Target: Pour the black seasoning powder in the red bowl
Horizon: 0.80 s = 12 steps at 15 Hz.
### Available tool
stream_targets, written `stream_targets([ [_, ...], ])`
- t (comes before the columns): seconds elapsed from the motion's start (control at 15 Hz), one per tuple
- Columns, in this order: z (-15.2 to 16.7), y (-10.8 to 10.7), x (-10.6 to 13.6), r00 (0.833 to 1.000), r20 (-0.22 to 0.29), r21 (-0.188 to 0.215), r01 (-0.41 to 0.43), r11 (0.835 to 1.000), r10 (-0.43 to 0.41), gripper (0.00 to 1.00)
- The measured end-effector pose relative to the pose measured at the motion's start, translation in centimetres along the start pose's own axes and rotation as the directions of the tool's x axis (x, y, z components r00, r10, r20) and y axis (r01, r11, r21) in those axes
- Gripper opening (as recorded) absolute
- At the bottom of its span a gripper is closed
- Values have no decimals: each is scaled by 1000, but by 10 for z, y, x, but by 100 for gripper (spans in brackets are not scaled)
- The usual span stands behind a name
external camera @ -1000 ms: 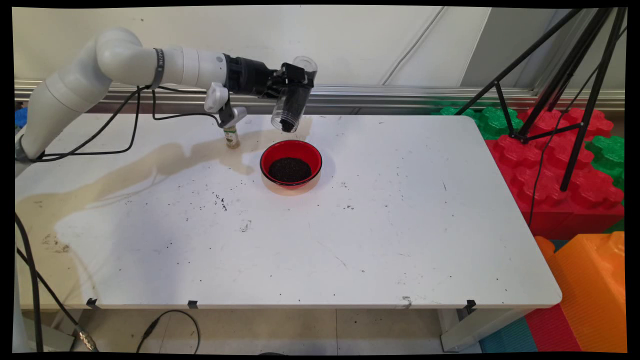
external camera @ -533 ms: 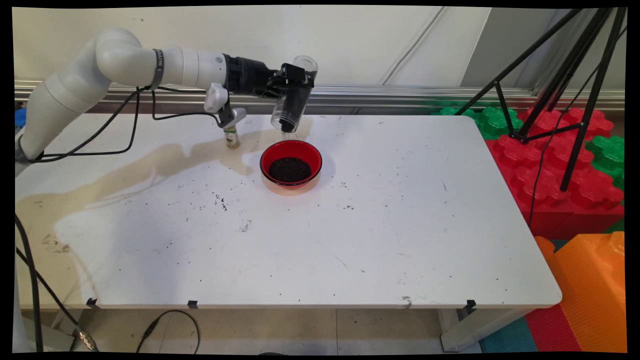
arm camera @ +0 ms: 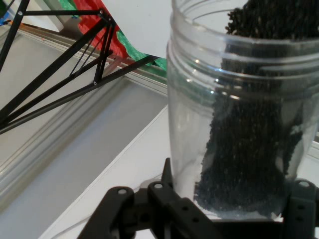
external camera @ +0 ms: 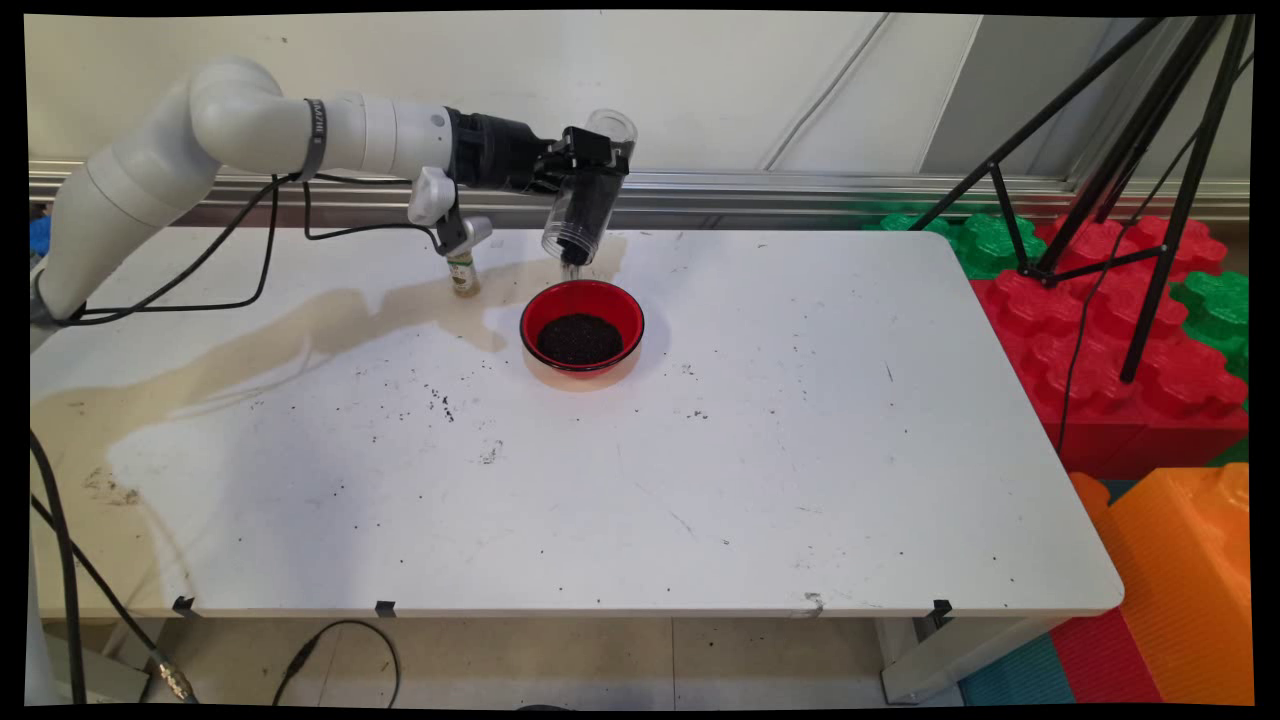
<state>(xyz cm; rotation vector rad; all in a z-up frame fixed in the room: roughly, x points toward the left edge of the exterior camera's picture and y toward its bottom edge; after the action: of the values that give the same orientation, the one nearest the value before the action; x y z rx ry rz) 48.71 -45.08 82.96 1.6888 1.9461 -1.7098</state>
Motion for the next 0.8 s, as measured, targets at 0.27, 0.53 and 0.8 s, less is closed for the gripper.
stream_targets([
  [0.27,-1,-1,1,1000,2,4,-10,1000,10,0],
  [0.53,-2,-2,2,1000,2,7,-16,1000,16,0],
  [0.8,-4,-4,4,1000,3,12,-23,1000,23,0],
])
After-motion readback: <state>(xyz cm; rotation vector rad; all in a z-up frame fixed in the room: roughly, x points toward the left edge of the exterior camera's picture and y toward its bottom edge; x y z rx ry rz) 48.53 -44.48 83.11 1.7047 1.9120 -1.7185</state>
